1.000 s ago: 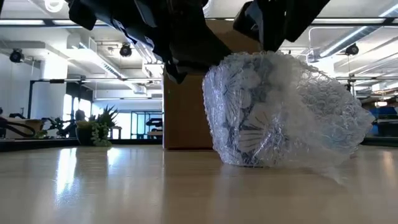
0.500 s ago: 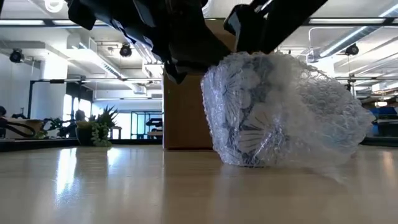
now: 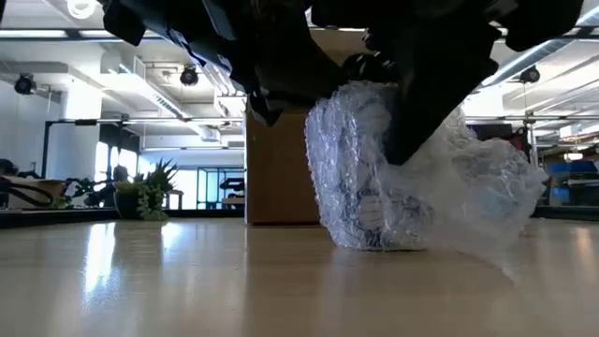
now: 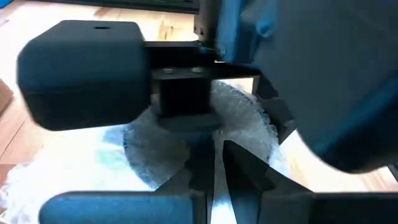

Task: Wrap mug
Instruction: Put the wrapped white mug into the cardboard box

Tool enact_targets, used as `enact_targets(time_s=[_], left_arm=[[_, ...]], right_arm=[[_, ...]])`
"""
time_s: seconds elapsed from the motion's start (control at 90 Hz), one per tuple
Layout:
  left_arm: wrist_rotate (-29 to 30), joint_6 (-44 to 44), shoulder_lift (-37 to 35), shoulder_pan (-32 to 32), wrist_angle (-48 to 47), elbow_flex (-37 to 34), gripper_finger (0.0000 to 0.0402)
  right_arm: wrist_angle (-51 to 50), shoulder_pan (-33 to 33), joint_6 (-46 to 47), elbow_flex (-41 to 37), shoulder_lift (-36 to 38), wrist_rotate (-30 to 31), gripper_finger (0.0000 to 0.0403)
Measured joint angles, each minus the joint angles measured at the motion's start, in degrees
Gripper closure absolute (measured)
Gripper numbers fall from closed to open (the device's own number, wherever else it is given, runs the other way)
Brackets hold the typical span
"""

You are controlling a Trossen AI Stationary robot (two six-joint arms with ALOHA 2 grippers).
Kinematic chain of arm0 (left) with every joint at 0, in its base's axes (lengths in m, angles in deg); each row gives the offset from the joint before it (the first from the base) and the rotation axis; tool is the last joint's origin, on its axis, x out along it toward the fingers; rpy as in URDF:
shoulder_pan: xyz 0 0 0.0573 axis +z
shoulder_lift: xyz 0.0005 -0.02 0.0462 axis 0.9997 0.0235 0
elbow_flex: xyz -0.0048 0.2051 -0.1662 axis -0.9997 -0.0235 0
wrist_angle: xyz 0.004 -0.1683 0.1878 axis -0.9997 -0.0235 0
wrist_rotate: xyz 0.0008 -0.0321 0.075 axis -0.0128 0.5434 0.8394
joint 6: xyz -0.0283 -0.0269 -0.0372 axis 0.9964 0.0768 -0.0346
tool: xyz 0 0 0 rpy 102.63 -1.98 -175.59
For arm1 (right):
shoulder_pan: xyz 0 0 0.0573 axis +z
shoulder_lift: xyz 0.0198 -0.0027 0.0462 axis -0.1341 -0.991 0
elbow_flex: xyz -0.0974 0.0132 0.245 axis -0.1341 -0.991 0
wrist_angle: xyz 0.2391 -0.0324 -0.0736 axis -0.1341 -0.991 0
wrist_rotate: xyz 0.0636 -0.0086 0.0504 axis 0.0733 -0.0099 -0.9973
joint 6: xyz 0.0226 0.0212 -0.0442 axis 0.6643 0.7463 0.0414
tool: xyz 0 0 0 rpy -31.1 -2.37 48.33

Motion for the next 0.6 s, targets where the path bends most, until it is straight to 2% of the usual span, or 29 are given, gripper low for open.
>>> enact_targets(time_s=[0.144,0.2,0.389,0.489,0.6], left_arm=[[-0.14,0.02,-1.34,-0.11,-1.40,-0.04,0.0379],[-0.36,0.04,-2.68,-0.19,-2.14,-0.17,0.0379],[-0.44,0.04,-8.28,-1.25,-5.74,-0.15,0.0379],[0.45,0.81,-12.75,-1.71,-11.48,-0.11,0.0379],[3.52,2.67,-16.73,-2.39,-19.35,-0.15,0.0379]], right_arm=[[-1.00,0.02,-1.68,0.26,0.05,-0.86,0.0361],[-2.03,0.02,-1.60,0.48,0.27,-0.86,0.0381],[-5.11,0.20,-3.08,1.36,2.27,-0.29,0.0370],[-7.50,0.30,-3.84,3.07,4.88,-0.06,0.0364],[-9.73,0.40,-6.10,5.03,8.71,0.19,0.0377]])
